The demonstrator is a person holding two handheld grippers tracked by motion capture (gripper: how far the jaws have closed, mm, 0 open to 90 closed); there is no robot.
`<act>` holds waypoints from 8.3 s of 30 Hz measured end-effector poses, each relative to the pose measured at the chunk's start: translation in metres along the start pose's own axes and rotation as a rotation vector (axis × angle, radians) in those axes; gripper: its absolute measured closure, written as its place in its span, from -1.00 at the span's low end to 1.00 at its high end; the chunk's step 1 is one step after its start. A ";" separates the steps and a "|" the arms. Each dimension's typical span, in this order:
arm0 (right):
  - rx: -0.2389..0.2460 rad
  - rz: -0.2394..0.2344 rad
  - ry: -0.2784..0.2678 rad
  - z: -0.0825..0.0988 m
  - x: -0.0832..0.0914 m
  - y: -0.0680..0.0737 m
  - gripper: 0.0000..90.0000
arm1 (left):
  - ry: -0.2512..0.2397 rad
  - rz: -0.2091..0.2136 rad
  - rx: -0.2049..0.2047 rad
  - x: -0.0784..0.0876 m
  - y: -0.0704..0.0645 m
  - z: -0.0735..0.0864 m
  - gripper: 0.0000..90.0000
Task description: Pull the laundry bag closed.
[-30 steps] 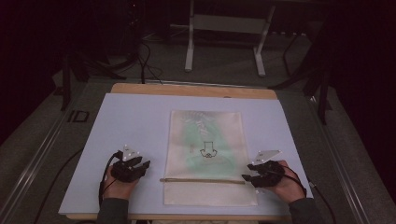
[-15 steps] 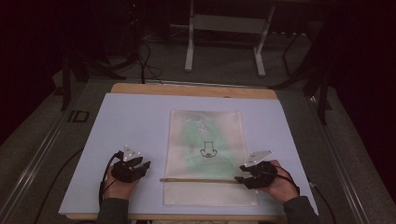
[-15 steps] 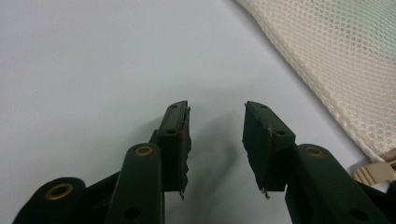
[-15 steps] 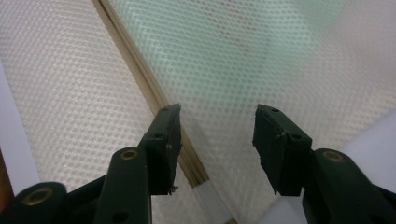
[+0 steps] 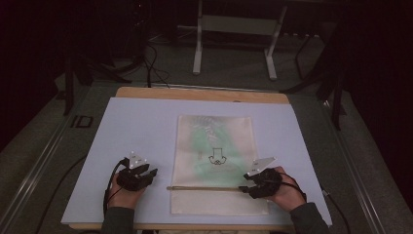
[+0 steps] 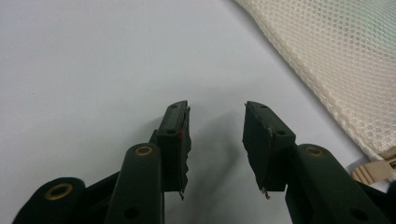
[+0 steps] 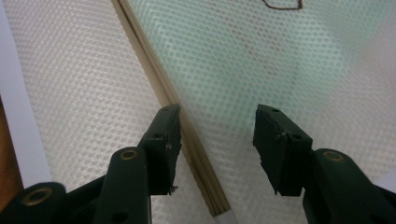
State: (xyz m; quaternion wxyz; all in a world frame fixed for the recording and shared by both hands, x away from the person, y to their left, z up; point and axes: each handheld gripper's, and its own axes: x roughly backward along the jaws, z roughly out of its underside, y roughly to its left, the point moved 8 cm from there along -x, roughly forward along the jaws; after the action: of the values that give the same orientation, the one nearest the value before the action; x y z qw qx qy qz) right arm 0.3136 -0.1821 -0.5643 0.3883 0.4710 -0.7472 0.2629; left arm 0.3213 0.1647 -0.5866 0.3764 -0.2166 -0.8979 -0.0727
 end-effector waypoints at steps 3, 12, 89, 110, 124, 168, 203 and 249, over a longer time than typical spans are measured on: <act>0.017 -0.011 0.001 -0.004 -0.003 0.003 0.14 | 0.002 0.002 -0.005 0.000 0.000 0.000 0.34; 0.040 -0.028 0.002 -0.011 -0.008 0.009 0.13 | 0.005 -0.001 -0.011 -0.001 -0.001 0.000 0.33; 0.194 -0.148 0.009 -0.077 -0.060 0.055 0.10 | 0.015 0.006 -0.026 -0.002 -0.003 0.001 0.31; 0.231 -0.174 -0.002 -0.099 -0.070 0.068 0.11 | 0.014 0.008 -0.024 -0.002 -0.003 0.001 0.31; 0.250 -0.183 -0.015 -0.120 -0.084 0.078 0.21 | 0.011 0.007 -0.021 0.000 -0.001 0.001 0.31; 0.291 -0.229 0.009 -0.164 -0.127 0.108 0.41 | 0.008 0.007 -0.001 0.001 0.004 0.001 0.31; 0.249 -0.215 -0.075 -0.159 -0.104 0.099 0.80 | 0.007 0.008 -0.005 0.002 0.003 0.001 0.31; 0.186 -0.239 -0.085 -0.131 -0.113 0.095 0.82 | 0.017 0.255 -0.119 -0.001 -0.065 -0.006 0.98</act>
State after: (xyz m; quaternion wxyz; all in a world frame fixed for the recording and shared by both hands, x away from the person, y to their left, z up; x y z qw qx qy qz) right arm 0.3003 0.0138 -0.5869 0.3393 0.6012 -0.6741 0.2628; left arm 0.2969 0.1040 -0.5808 0.3768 -0.3499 -0.8540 -0.0791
